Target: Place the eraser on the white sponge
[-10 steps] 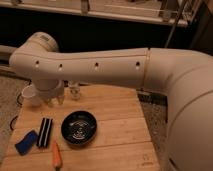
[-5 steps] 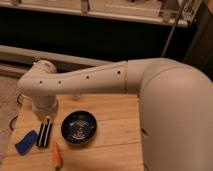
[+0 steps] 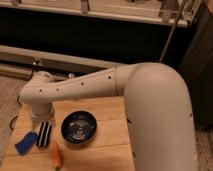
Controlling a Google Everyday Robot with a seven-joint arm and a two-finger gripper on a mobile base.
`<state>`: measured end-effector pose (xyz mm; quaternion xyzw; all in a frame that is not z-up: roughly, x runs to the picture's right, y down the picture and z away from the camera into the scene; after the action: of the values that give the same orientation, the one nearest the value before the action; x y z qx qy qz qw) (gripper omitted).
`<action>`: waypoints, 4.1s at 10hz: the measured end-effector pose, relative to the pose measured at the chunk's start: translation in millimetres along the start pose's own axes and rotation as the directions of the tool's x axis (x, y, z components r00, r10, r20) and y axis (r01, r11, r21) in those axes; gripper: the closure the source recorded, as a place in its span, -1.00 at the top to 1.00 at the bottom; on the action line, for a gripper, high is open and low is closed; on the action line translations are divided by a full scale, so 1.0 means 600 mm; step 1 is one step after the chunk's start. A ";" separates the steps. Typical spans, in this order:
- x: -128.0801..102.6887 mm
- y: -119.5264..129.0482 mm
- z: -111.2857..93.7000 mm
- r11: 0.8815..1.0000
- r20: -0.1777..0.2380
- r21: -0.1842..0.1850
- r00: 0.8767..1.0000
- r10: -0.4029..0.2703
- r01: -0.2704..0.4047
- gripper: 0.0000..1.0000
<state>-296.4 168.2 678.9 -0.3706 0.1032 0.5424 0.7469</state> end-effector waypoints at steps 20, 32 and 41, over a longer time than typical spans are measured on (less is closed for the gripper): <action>-0.174 -0.020 0.169 0.998 0.149 0.026 0.987 0.056 -0.061 0.60; -0.174 -0.020 0.167 0.998 0.150 0.025 0.987 0.057 -0.061 0.60; -0.175 -0.016 0.171 0.998 0.147 0.003 0.988 0.056 -0.057 0.60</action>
<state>-354.2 158.4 813.7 -0.3238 0.0605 0.5888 0.7381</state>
